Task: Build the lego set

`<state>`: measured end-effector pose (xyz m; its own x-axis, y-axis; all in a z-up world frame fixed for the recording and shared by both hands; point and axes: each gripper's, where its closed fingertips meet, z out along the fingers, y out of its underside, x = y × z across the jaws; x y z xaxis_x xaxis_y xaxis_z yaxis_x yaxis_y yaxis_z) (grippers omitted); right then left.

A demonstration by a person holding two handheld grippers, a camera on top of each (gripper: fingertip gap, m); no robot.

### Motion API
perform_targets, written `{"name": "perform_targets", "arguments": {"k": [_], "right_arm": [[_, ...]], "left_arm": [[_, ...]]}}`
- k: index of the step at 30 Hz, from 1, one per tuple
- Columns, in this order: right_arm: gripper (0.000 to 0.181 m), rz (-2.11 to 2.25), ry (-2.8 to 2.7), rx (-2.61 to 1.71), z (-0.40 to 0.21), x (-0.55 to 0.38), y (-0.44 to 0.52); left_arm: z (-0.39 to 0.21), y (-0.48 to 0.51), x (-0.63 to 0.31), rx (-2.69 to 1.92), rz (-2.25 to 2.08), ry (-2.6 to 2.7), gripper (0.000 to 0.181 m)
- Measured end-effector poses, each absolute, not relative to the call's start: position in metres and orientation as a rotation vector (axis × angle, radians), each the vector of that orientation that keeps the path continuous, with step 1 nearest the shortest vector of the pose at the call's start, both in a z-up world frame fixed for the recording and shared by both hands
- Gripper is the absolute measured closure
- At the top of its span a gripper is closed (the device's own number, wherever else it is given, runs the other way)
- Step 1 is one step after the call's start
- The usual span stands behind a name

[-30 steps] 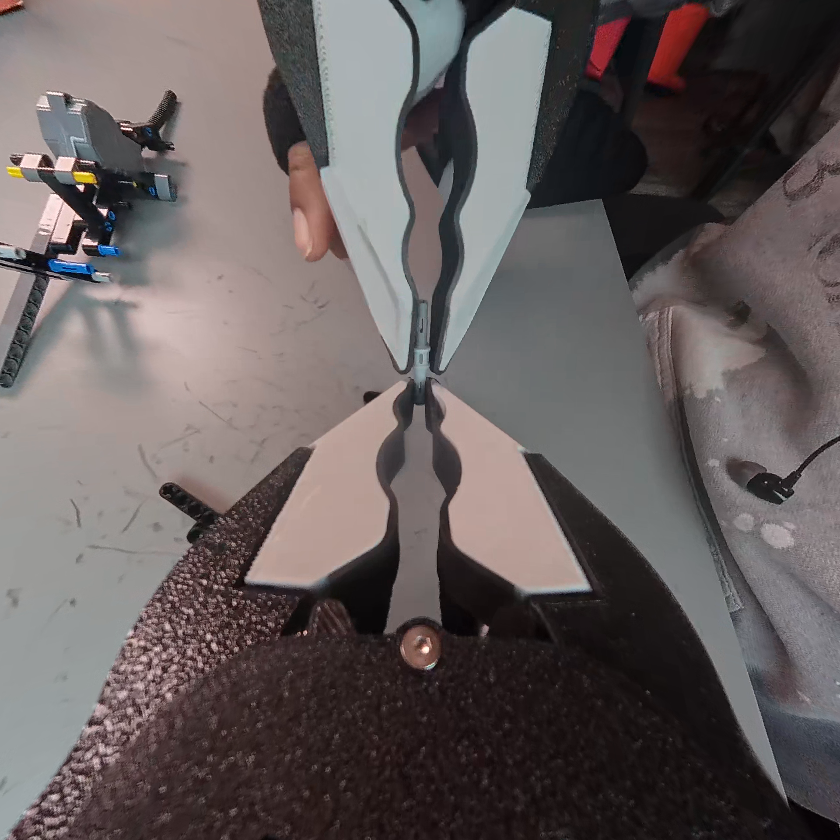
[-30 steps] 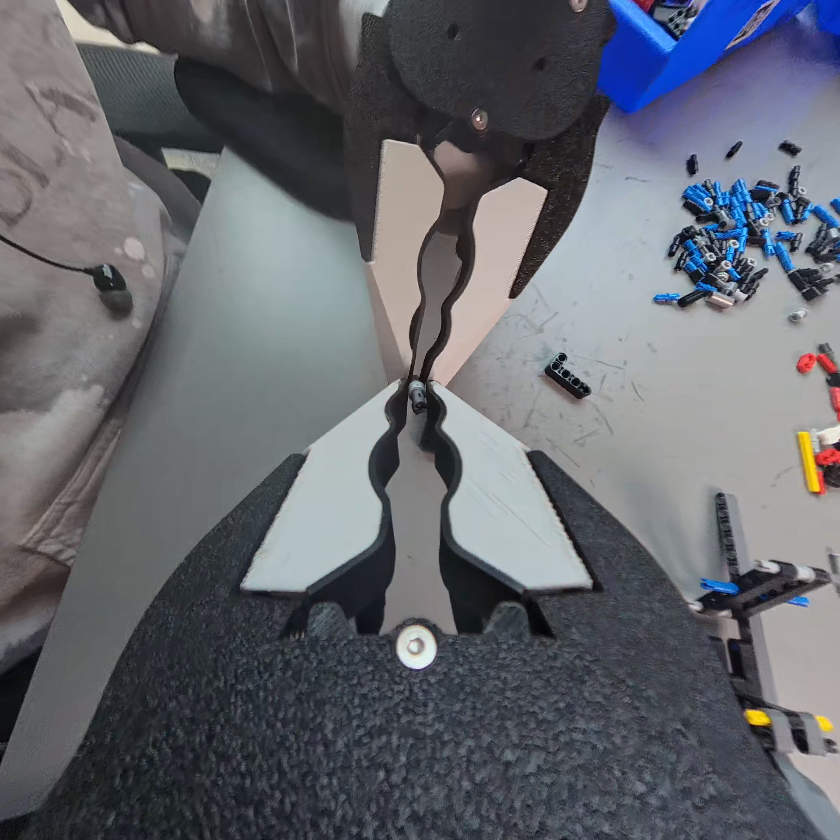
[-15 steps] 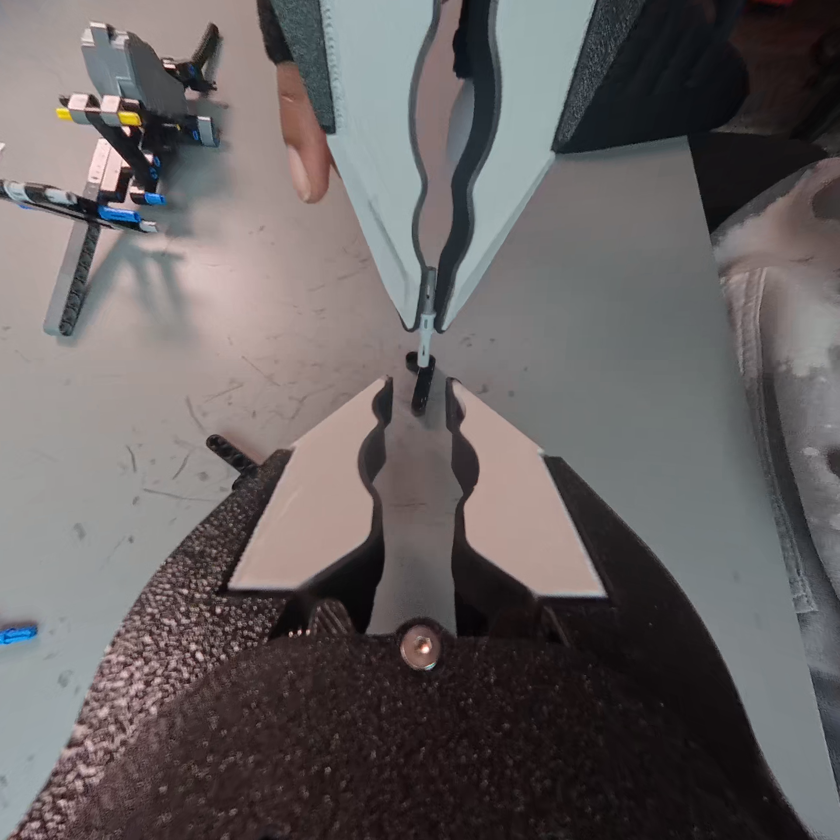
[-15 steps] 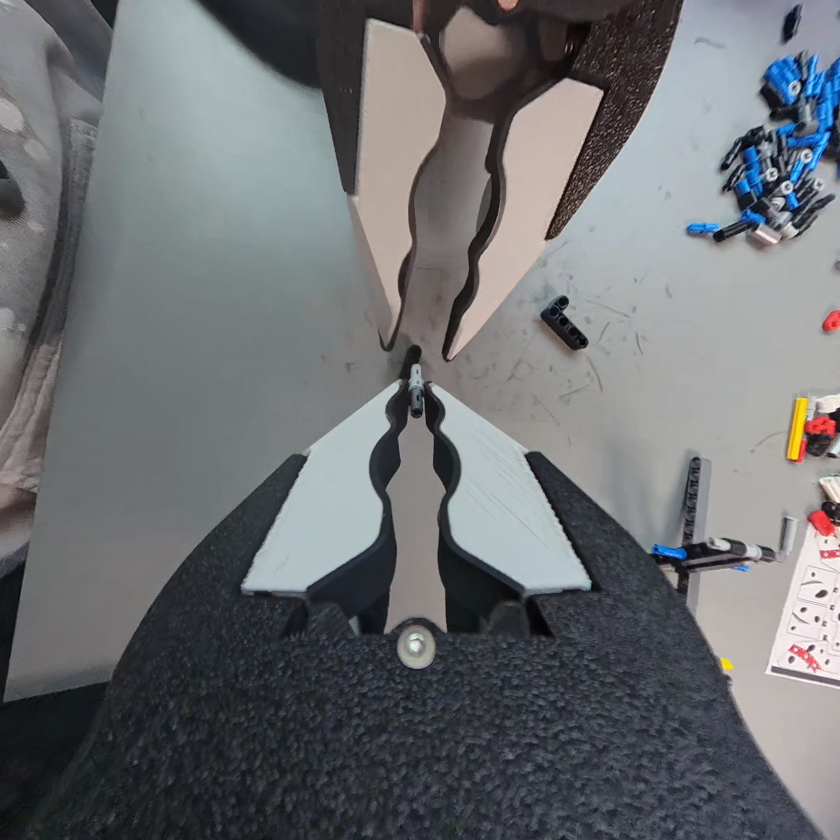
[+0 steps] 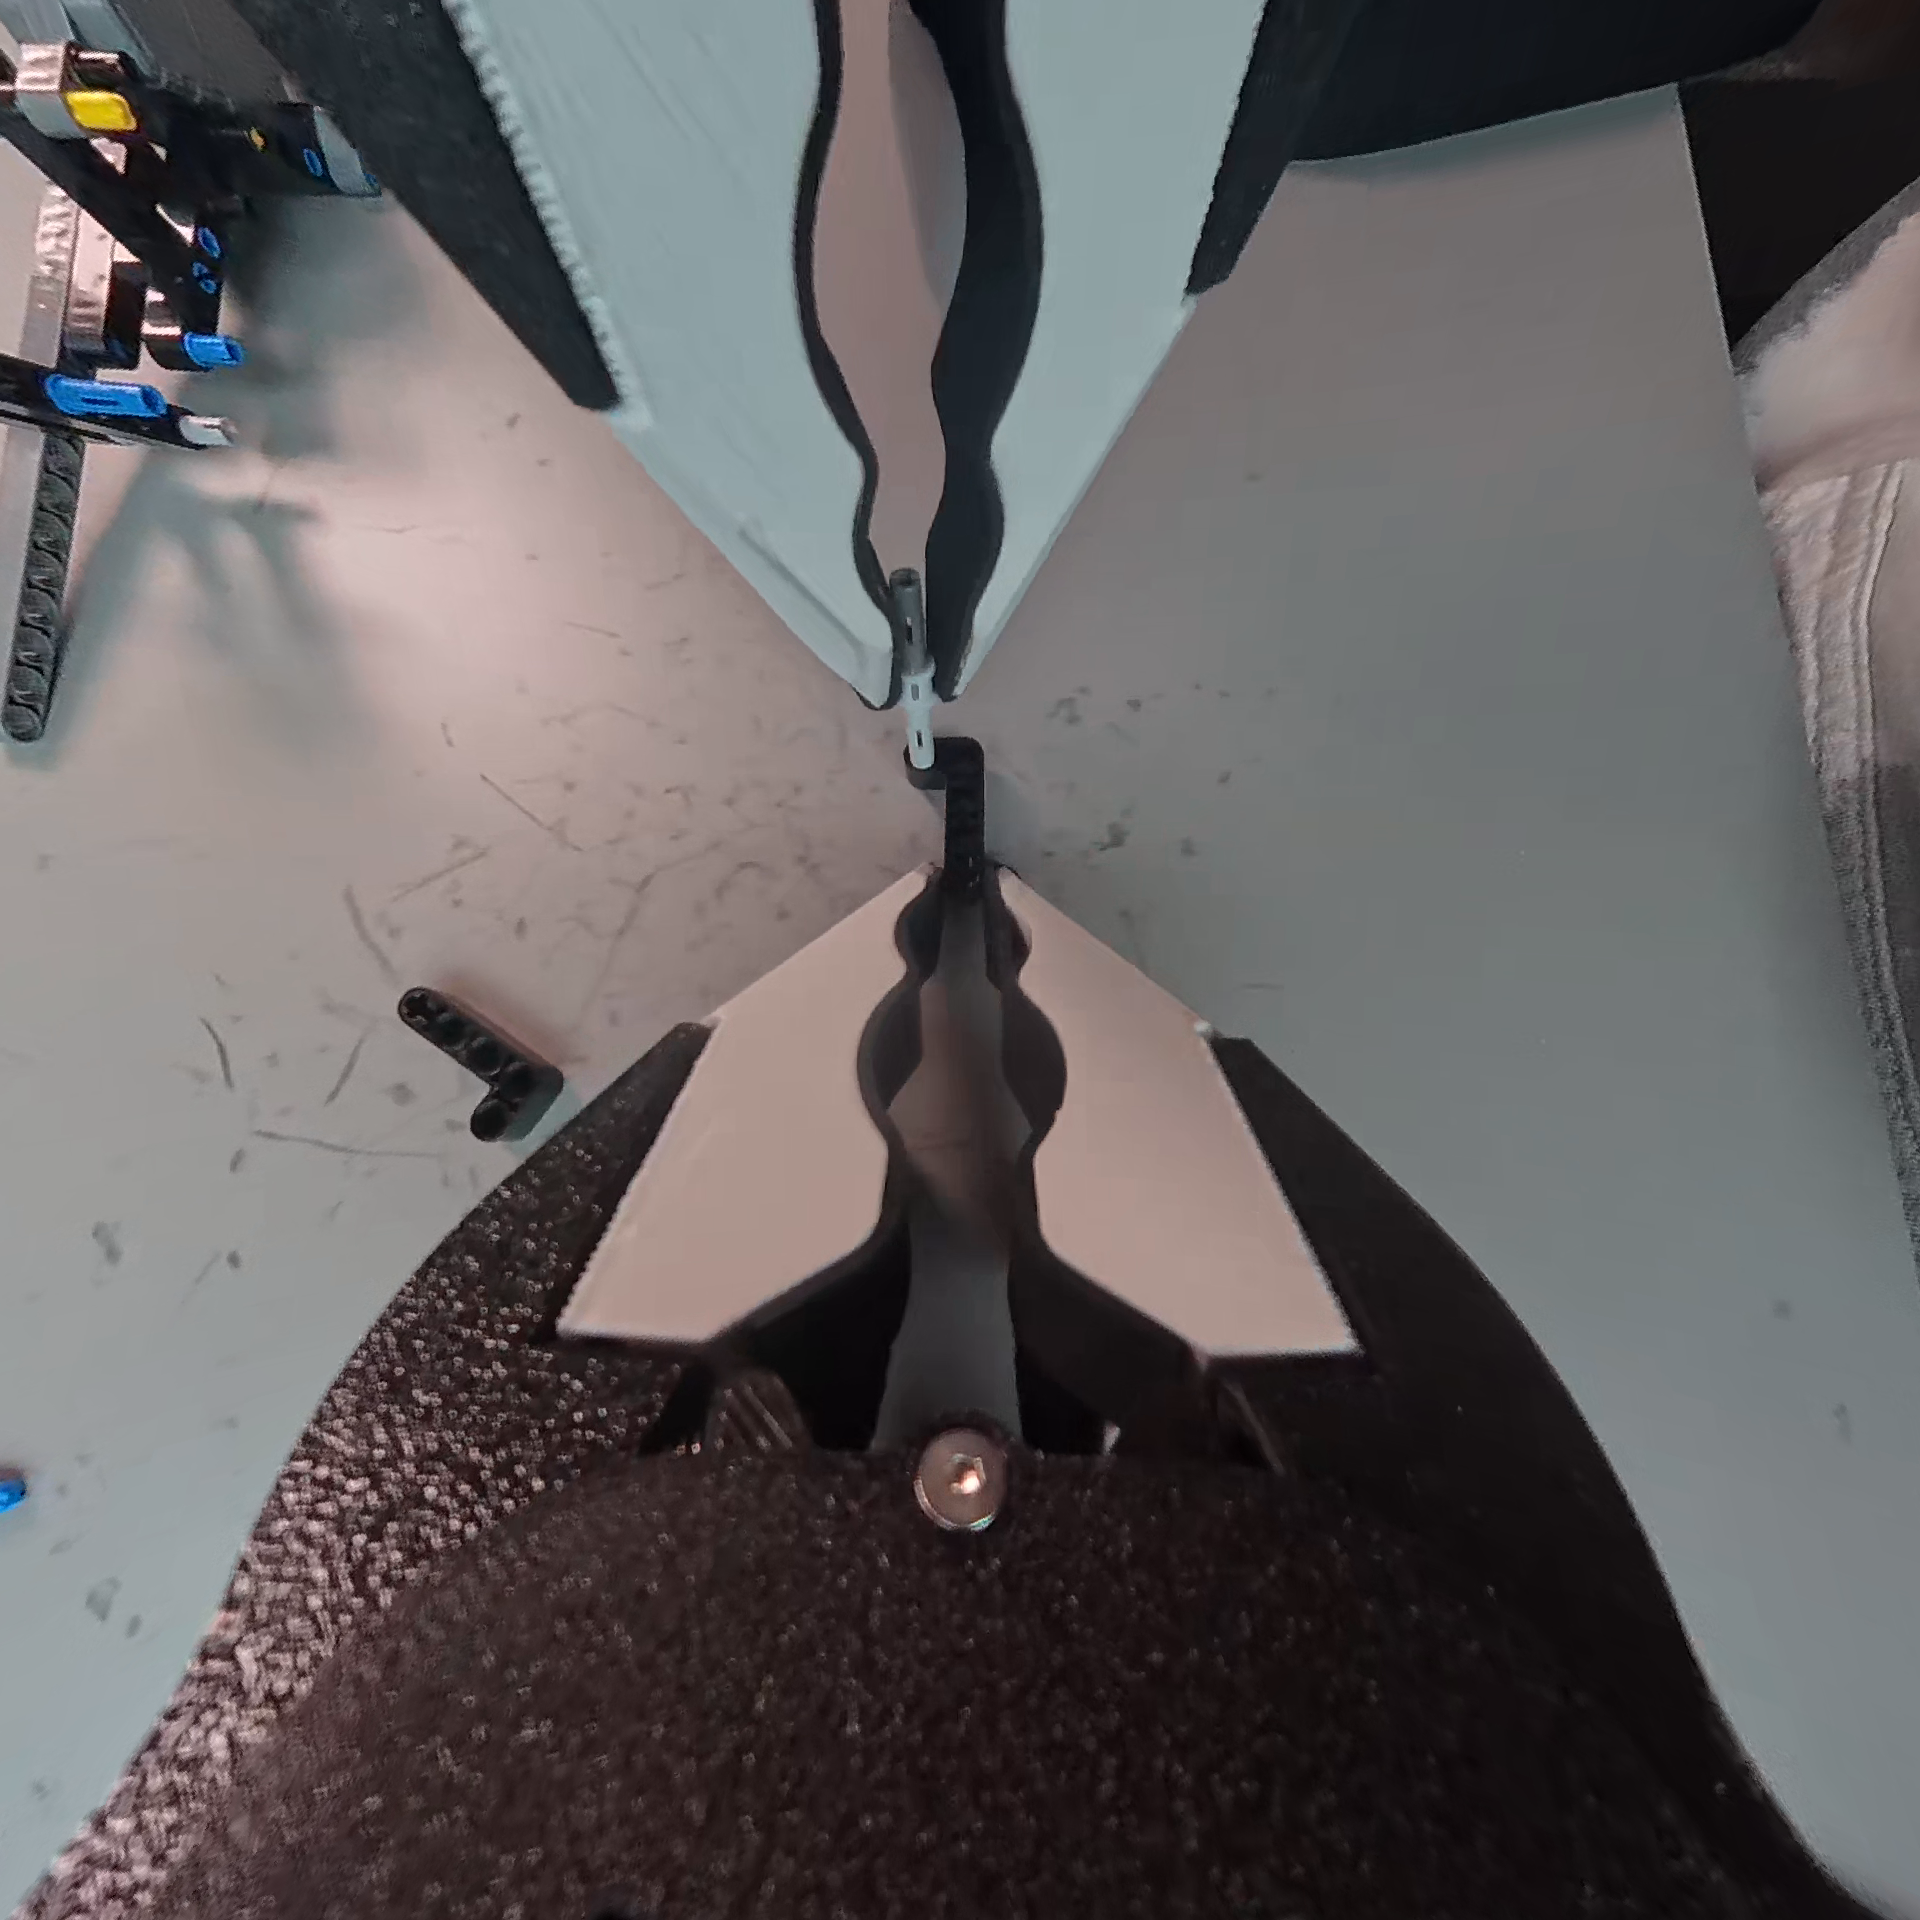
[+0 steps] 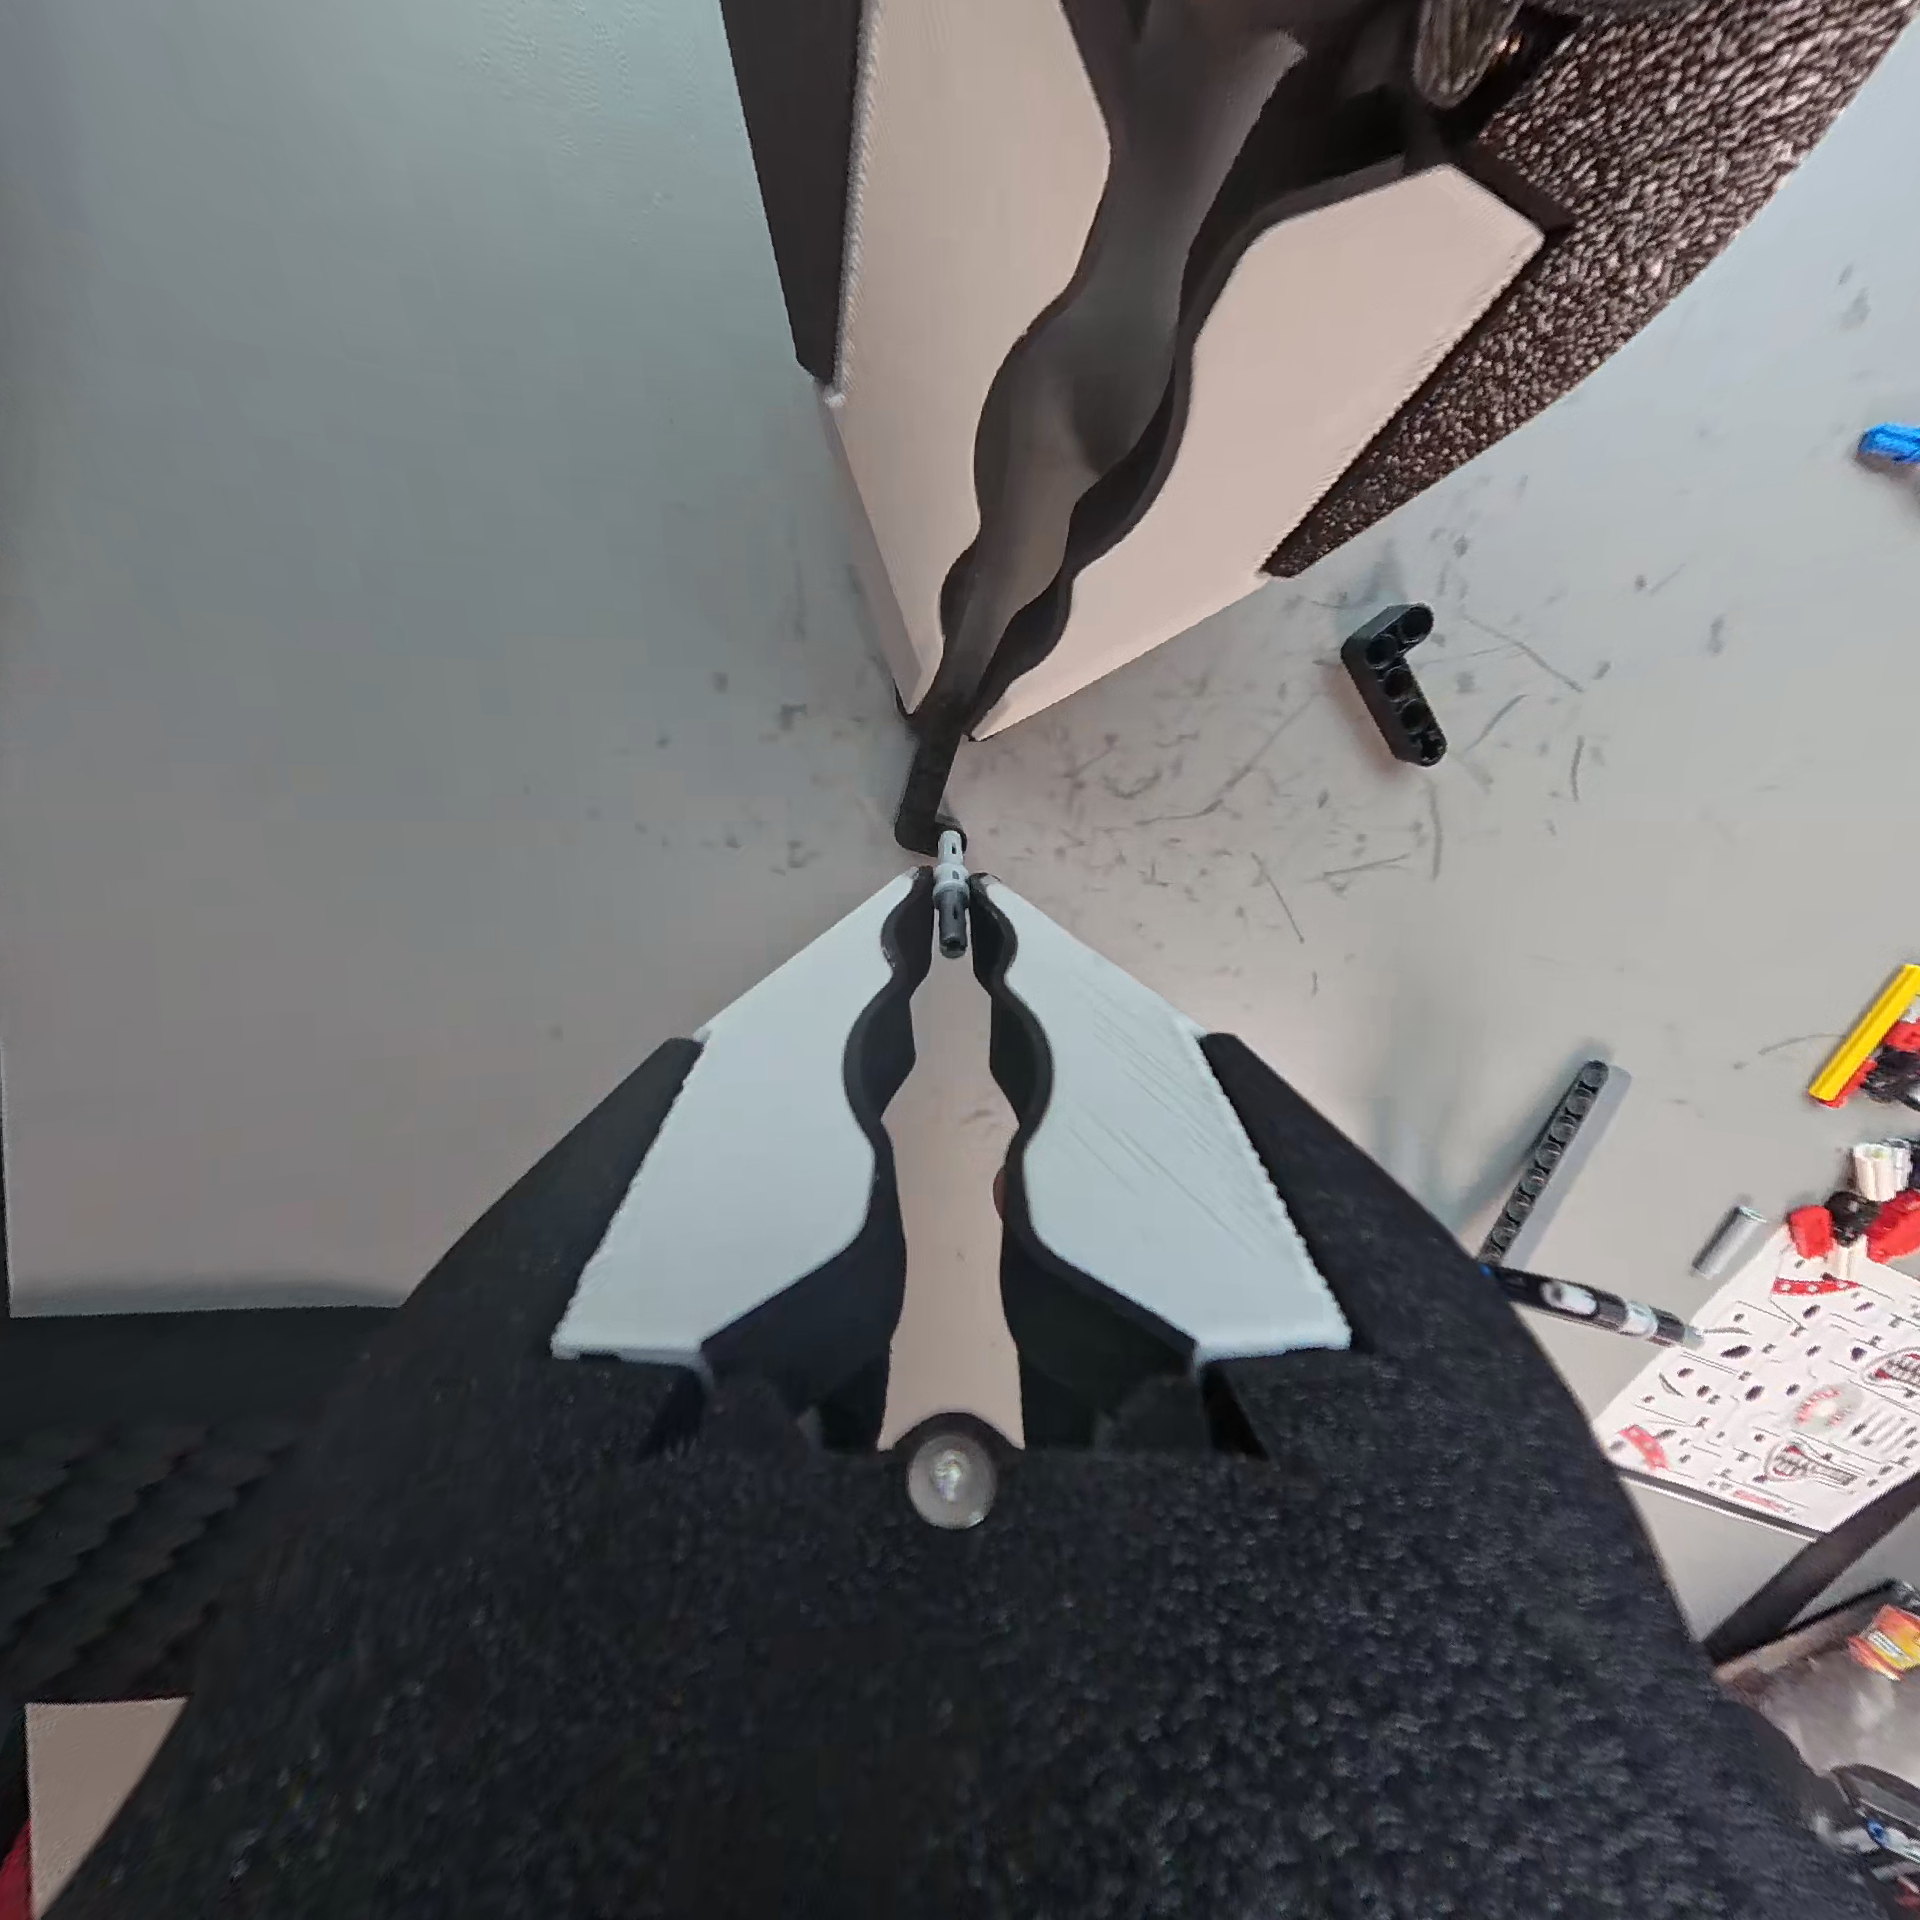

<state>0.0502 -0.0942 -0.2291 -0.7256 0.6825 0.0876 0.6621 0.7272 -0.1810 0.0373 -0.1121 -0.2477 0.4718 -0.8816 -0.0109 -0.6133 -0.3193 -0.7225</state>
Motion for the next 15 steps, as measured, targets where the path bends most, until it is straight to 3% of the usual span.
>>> {"name": "perform_targets", "arguments": {"k": [15], "right_arm": [[0.175, 0.401, -2.654, -1.286, -0.23, 0.0472, -0.0928]], "left_arm": [[-0.2482, -0.1127, 0.038, -2.052, -0.515, 1.24, 0.171]]}}
